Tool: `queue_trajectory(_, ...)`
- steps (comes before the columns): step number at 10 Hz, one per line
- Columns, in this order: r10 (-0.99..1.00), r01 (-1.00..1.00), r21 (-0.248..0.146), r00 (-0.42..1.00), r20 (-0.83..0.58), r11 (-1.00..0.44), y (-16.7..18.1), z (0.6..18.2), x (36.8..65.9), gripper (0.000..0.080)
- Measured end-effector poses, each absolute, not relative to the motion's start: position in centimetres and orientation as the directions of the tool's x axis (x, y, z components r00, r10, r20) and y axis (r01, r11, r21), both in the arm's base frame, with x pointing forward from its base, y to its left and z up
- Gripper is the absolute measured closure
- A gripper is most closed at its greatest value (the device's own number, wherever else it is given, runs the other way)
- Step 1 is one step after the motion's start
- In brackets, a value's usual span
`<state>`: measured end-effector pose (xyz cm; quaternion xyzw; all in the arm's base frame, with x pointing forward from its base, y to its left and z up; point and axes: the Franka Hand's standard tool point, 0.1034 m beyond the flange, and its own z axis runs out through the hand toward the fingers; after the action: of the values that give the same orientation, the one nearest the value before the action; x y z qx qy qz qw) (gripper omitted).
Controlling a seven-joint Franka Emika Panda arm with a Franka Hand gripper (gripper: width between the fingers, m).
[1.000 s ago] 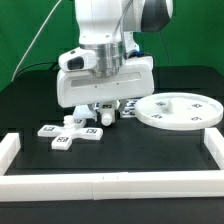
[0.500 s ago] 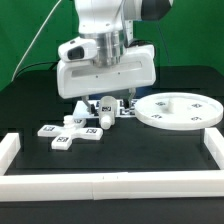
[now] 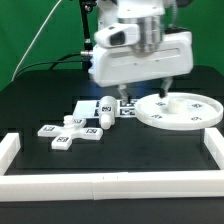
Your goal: Assemble round table
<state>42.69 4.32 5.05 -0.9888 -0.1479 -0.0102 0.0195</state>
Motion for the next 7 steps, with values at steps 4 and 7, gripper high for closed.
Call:
queue_trajectory(4,0.292,0.293,-0.032,0.956,0.031,-0.956,7.3,5.6,42.3,0.0151)
queue_trajectory(7,0.336,0.337,-0.035,0.941,0.039,-0.941,13.0,6.5,39.8,0.0151)
